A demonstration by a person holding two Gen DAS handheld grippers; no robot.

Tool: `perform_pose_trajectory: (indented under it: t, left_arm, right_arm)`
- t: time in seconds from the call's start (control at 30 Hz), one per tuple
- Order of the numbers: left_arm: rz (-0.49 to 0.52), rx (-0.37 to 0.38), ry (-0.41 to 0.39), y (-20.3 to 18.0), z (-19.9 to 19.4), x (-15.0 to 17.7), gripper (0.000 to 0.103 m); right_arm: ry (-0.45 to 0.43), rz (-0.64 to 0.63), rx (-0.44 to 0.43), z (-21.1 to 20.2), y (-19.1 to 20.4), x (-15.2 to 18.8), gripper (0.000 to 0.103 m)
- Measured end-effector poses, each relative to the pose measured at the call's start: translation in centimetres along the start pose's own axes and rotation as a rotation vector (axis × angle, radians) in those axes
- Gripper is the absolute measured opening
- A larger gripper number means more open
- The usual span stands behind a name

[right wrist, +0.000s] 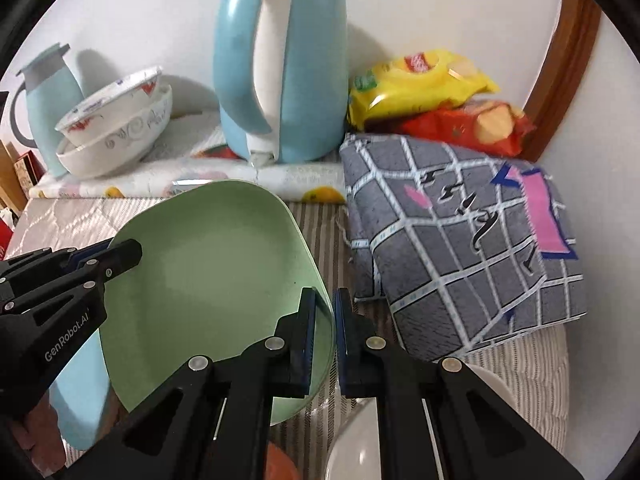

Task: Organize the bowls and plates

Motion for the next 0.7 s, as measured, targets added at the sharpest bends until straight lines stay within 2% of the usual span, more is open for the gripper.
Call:
perform_pose_trajectory:
  t: [0.17, 0.7]
  left_arm:
    - [-0.015, -0.012, -0.021, 1.1, -2.0, 0.3, 0.009]
    - [-0.093, -0.041, -0.037, 6.6, -7.0, 4.2, 0.009]
  right_arm:
    - [-0.023, 0.004, -0.022, -1.8, 0.8, 0.3, 0.009]
    - [-0.056, -0.038, -0.077, -5.7, 7.1, 2.7, 0.009]
Point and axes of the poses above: each gripper's, at about its wrist camera, not at the fingertips, and z roughly the way its jaws point, y to its left, x to its underside, the point moved 2 cm from there along z, roughly the way its jaws point, and after that the axes turned 8 degrees about -x, right-handed, at the moved point
